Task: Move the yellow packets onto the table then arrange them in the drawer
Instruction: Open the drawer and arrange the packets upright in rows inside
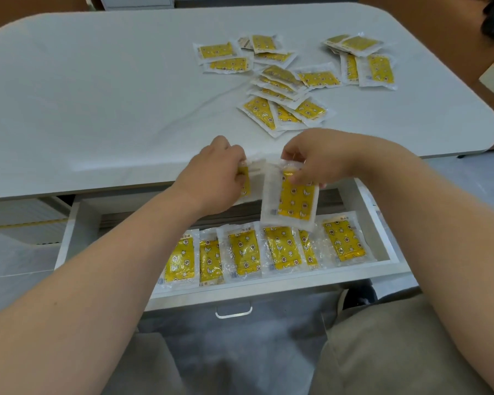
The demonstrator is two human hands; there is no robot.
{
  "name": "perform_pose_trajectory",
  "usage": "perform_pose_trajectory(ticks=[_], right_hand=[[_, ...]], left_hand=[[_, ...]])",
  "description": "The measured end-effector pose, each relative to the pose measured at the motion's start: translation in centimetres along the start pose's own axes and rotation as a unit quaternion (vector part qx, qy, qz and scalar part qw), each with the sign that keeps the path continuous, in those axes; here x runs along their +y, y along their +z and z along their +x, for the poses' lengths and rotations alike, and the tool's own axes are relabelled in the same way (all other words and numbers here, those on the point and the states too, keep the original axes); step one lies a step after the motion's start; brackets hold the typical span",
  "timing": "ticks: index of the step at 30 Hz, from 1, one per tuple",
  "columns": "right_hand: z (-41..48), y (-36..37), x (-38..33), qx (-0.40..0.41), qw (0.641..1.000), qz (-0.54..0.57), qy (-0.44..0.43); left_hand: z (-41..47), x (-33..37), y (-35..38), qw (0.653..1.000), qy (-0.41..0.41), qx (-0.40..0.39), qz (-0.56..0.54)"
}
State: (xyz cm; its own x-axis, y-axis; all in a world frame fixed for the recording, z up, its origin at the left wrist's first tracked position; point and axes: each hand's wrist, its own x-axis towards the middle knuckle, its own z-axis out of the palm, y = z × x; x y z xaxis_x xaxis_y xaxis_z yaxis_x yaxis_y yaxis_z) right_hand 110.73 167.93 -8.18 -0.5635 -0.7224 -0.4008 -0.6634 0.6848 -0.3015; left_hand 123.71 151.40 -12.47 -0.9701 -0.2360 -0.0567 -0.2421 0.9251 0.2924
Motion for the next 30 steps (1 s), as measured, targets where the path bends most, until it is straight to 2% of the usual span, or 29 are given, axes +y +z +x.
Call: perform_pose_trajectory(ticks=[4, 7, 10, 12, 20, 26, 30], right_hand=[[-0.7, 0.6, -0.9, -0.069, 0.996, -0.052, -0.025], [-0.5, 1.9, -1.9, -0.104, 0.992, -0.058, -0.041], [0.5, 3.8, -3.1, -0.101, 0.993, -0.038, -0.057], [1.4, 5.3, -4.1, -0.086, 0.994, -0.009, -0.069], [4.6, 10.7, -7.5, -0.100, 0.989, 0.057, -0.089], [5.4, 13.6, -9.2, -0.123, 0.986, 0.007, -0.114], [5.8, 14.8, -9.6, -0.107, 0.983, -0.062, -0.133]], left_hand=[[-1.1, 0.0, -1.3, 0.996, 0.003, -0.092, 0.014], [-2.1, -0.9, -1.4, 0.979, -0.023, -0.197, 0.054], [-2.6, -2.5, -0.7, 0.949, -0.062, -0.294, 0.098], [-2.7, -3.7, -0.7, 0.932, -0.094, -0.330, 0.120], [-3.5, -8.2, -1.7, 0.897, -0.138, -0.377, 0.187], [-4.7, -11.5, -1.2, 0.881, -0.157, -0.402, 0.194], [-5.3, -13.1, -0.7, 0.890, -0.172, -0.397, 0.145]])
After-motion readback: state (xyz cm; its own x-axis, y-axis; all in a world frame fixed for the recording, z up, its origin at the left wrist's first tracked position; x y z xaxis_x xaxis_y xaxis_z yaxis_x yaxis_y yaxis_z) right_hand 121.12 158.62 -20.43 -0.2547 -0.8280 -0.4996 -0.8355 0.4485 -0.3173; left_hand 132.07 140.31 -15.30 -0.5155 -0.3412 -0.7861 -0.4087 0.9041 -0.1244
